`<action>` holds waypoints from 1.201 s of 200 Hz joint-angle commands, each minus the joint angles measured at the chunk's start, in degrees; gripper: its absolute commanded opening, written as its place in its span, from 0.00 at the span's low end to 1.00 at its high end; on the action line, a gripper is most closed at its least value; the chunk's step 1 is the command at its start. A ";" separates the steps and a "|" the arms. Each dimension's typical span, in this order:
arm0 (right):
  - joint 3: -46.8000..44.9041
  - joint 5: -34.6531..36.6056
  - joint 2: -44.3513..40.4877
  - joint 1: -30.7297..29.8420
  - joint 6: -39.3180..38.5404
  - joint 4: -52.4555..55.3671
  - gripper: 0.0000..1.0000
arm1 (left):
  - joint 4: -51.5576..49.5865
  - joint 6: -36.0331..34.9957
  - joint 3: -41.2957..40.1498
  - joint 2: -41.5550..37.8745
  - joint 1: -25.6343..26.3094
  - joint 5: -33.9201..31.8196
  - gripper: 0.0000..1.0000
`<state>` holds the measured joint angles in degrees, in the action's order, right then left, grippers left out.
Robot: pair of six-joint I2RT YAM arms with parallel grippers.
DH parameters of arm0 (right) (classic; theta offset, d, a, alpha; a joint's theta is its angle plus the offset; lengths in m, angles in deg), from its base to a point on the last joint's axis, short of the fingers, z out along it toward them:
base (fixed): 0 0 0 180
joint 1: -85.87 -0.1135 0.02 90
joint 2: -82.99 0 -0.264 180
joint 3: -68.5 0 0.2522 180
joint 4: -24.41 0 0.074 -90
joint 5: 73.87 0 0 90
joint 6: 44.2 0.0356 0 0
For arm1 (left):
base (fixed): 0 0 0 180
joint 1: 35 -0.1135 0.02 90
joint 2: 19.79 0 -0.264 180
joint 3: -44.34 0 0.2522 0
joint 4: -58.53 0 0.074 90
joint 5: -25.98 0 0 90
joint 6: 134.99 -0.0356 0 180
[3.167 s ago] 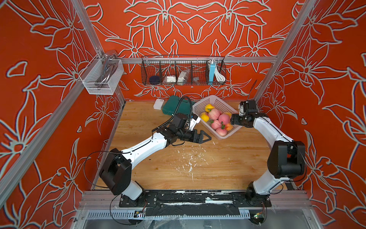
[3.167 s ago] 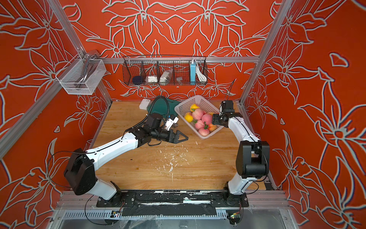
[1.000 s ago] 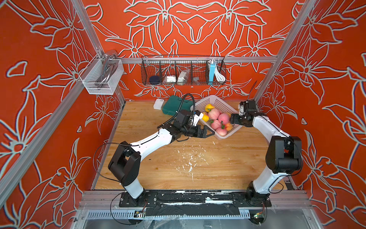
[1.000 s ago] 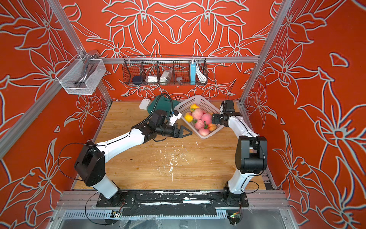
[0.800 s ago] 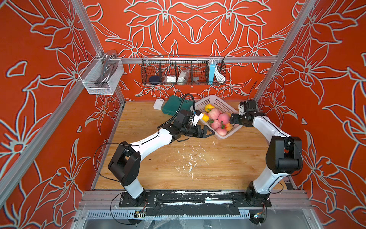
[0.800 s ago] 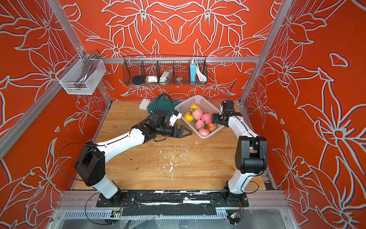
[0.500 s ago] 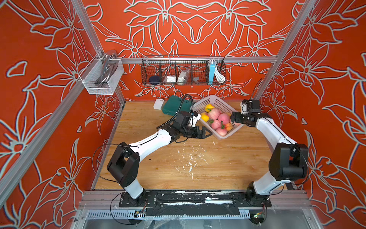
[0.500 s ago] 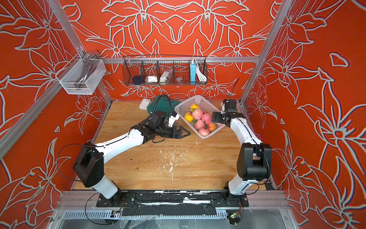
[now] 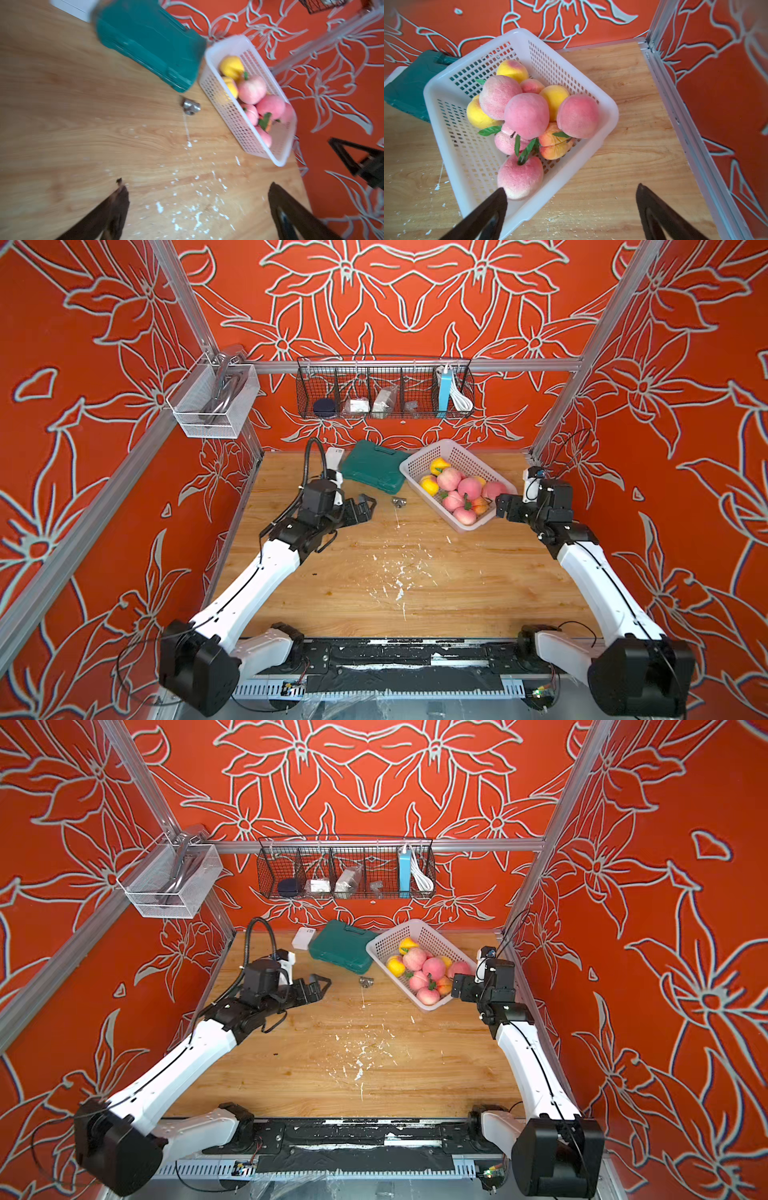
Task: Put the peaches into the basket
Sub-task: Reset both arms
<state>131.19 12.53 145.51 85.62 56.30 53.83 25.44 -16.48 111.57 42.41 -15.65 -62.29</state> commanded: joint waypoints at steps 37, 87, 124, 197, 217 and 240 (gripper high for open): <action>-18.49 -7.71 -4.92 0.25 -4.52 -22.42 0.99 | 7.66 -16.21 -12.75 -11.81 -1.62 -22.25 0.98; -32.83 -7.33 -10.95 0.07 -14.20 -40.24 0.99 | 19.16 -23.97 -21.66 -12.93 -4.49 -21.28 0.98; -33.53 -1.94 -1.35 0.25 -15.79 -48.77 0.99 | 31.17 -24.74 -26.00 -6.01 -5.71 -20.91 0.98; -34.63 0.65 3.80 0.26 -13.00 -55.54 0.99 | 50.42 -34.33 -26.41 10.27 -9.80 -15.23 0.98; -34.72 2.31 3.02 0.27 -12.43 -54.85 0.99 | 46.56 -35.02 -25.04 10.67 -11.21 -14.73 0.98; -34.15 2.98 2.81 0.26 -12.12 -53.17 0.99 | 46.07 -33.62 -28.94 7.74 -12.81 -12.93 0.98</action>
<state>97.25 13.17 149.27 85.62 42.81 0.83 69.92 -49.31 85.08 52.55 -26.95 -78.00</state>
